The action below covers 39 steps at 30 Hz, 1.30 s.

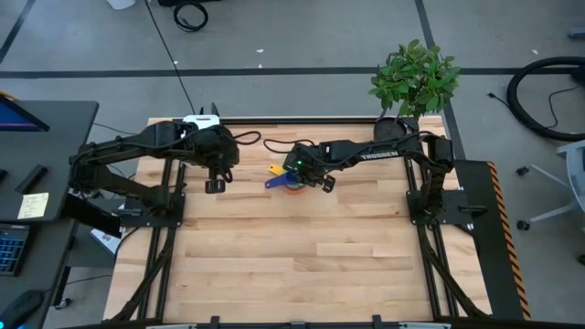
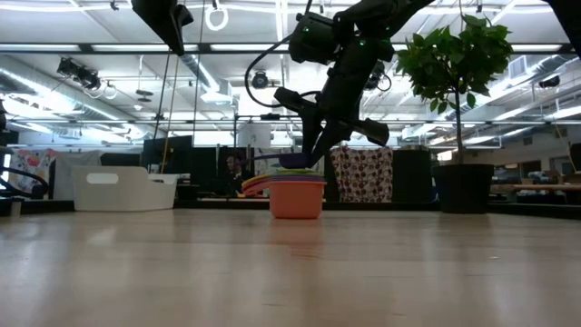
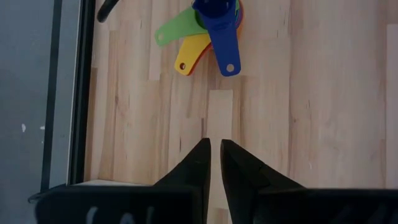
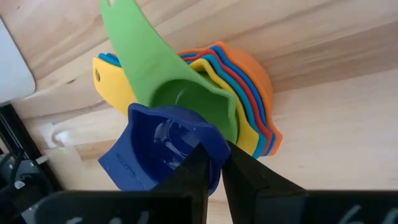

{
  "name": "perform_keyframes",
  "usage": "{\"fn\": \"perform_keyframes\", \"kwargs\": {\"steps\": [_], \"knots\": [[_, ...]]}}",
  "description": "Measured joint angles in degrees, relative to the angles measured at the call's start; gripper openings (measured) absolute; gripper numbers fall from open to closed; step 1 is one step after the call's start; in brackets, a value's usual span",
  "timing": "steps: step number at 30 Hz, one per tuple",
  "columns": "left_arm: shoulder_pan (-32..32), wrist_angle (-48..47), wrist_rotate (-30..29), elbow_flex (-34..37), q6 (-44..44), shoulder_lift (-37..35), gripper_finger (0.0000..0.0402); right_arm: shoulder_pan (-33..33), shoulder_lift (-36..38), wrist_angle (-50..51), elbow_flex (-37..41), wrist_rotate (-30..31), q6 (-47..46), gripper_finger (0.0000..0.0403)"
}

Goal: Nest measuring cups in basket
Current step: Stack the dark blue measuring cup on top of the green measuring cup

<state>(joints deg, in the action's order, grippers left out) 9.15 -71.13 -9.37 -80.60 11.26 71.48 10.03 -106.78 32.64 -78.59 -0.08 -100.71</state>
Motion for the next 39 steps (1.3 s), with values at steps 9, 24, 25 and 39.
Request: {"fn": "perform_keyframes", "kwargs": {"steps": [9, 24, 25, 39], "knots": [[0.0, -0.02, 0.0, 0.0, 0.03, 0.0, 0.0043, 0.74, 0.0, -0.96, 0.0, -0.15, -0.82, 0.0044], [-0.01, -0.02, 0.02, -0.02, 0.07, 0.0, 0.0043, 1.0, 0.0, -2.73, 0.0, -3.05, 0.37, 0.0022], [0.0, -0.02, 0.01, -0.01, 0.07, 0.0, 0.0043, 1.0, 0.0, -2.88, 0.0, -3.27, 0.37, 0.003], [0.0, -0.09, 0.02, -0.02, 0.05, 0.0, 0.0043, 2.13, 0.02, -3.45, 0.0, -4.7, 0.16, 0.0113]]}}
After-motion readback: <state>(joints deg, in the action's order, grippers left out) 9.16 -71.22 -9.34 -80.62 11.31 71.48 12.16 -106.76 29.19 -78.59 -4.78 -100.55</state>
